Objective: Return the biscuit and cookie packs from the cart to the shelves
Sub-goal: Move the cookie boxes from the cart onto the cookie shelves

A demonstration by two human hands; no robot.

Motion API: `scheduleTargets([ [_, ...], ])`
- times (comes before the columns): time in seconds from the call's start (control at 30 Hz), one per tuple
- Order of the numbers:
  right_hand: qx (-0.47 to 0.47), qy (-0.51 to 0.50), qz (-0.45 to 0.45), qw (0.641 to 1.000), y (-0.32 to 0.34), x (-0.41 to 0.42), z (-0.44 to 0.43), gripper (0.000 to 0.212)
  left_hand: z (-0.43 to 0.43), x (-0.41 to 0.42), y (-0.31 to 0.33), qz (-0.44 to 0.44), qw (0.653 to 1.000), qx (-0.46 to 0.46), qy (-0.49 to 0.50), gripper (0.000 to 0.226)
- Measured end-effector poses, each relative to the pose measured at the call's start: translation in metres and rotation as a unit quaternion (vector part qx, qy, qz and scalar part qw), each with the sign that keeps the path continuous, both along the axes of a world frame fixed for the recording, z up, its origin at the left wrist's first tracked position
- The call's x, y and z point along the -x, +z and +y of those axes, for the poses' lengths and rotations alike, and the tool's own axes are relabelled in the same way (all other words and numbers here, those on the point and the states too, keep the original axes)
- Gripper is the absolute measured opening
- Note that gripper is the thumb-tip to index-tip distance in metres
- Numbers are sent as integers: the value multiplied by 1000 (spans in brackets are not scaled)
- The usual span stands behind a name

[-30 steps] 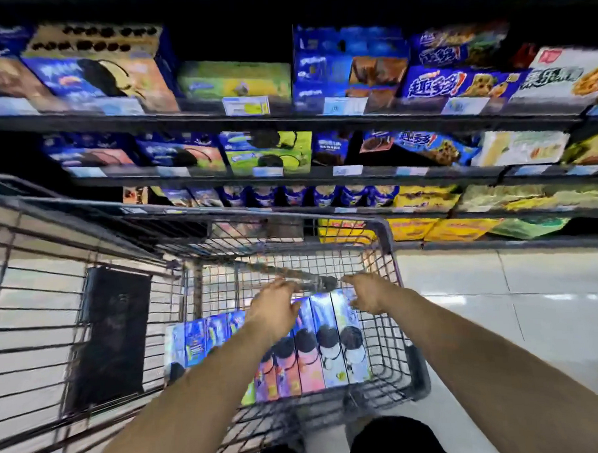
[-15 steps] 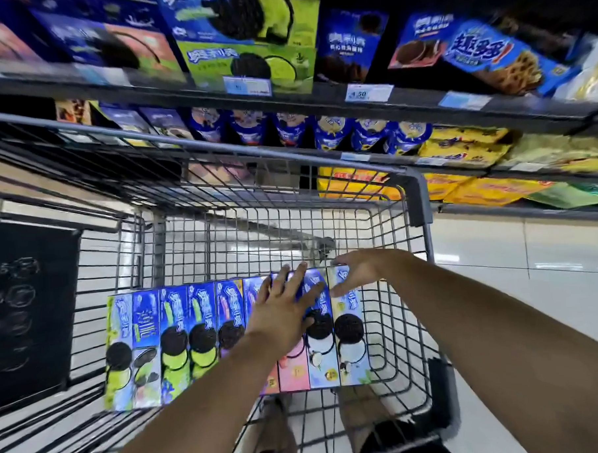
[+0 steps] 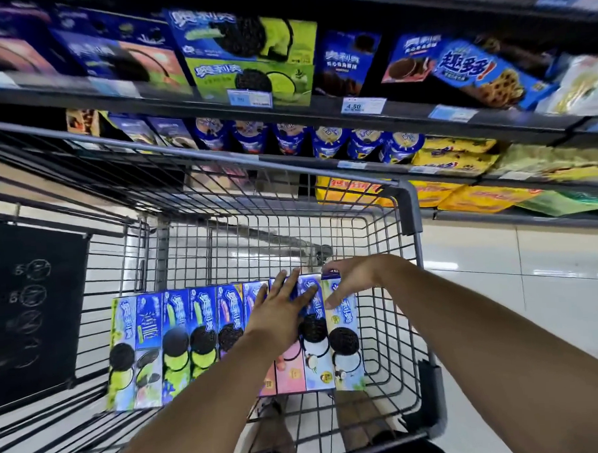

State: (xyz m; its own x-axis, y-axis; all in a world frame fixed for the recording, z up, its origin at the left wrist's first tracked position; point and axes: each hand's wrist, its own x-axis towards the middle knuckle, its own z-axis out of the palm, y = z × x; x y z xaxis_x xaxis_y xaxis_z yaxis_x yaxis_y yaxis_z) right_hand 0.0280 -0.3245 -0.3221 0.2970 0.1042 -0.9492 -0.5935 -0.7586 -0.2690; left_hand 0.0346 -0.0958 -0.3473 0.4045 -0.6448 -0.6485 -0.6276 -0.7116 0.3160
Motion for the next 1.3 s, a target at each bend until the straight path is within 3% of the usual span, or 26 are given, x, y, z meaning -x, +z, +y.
scheduleTargets([
  [0.13, -15, 45, -20, 999, 29, 1, 11, 115, 0, -17, 27, 98, 983, 68, 139, 57],
  [0.17, -20, 39, -35, 998, 41, 1, 12, 115, 0, -21, 38, 153, 964, 81, 201, 58],
  [0.23, -28, 22, -58, 998, 73, -1, 9, 113, -1, -27, 70, 315, 885, 104, 326, 76],
  [0.3, -40, 6, -72, 997, 116, -8, 5, 111, -1, -30, 106, 420, 818, 105, 378, 89],
  [0.4, -66, -38, -103, 992, 182, -19, -4, 106, -6, -34, 161, 480, 795, 103, 355, 103],
  [0.47, -95, -85, -128, 984, 230, -27, -9, 102, -14, -42, 202, 492, 785, 143, 348, 104],
  [0.63, -142, -173, -194, 955, 335, -45, -14, 101, -29, -71, 306, 416, 811, 222, 347, 68],
  [0.73, -141, -257, -276, 915, 378, -43, -12, 94, -34, -85, 354, 382, 802, 255, 381, 69],
  [0.8, -144, -354, -312, 870, 394, -28, -10, 90, -41, -92, 378, 350, 775, 315, 422, 67],
  [0.87, -199, -435, -282, 832, 400, -8, -7, 93, -50, -99, 397, 340, 719, 372, 478, 59],
  [0.97, -256, -468, -240, 811, 403, 21, 1, 83, -62, -107, 423, 362, 640, 412, 538, 69],
  [1.07, -292, -514, -262, 763, 401, 35, 1, 67, -74, -107, 441, 374, 589, 451, 557, 73],
  [1.2, -301, -580, -290, 699, 413, 43, -9, 87, -94, -97, 459, 380, 555, 496, 548, 90],
  [1.3, -280, -593, -333, 678, 429, 50, -32, 89, -108, -97, 465, 385, 569, 511, 516, 92],
])
